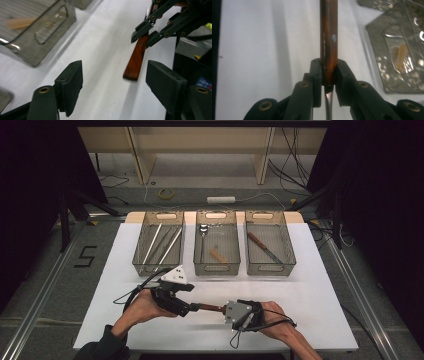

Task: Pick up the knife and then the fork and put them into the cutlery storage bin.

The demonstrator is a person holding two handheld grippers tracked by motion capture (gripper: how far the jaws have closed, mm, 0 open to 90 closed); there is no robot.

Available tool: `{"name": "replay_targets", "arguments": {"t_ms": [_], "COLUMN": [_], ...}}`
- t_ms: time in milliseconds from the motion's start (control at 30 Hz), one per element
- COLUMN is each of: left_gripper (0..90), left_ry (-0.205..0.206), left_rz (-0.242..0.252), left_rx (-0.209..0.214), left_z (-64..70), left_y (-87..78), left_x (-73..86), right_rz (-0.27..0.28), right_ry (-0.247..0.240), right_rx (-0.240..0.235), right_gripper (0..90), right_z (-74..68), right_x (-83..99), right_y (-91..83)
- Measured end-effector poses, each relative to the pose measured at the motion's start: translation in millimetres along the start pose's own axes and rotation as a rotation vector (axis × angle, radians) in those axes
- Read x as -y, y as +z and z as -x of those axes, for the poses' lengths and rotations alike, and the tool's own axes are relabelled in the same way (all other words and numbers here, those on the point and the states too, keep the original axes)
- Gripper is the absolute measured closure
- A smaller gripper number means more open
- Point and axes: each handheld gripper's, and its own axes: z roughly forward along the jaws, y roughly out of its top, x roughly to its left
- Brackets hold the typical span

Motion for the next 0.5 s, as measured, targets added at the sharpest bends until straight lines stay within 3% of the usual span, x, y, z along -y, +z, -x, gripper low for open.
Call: {"name": "replay_targets", "arguments": {"t_ms": [267,500], "left_gripper": [26.1,24.7], "left_ry": [-0.074,-0.135], "left_rz": [0.132,0.207], "left_rx": [-0.089,-0.155], "left_z": [-7.7,-12.4], "left_y": [-10.7,-24.3], "left_x": [21.7,36.9], "right_rz": [0.035,0.064], "right_ry": [0.195,0.331], "right_rx": [0.04,0.064], "right_gripper": [77.9,77.9], "right_z": [28.4,51.8], "right_x": [16.6,34.2], "right_y": [-14.4,-23.2]}}
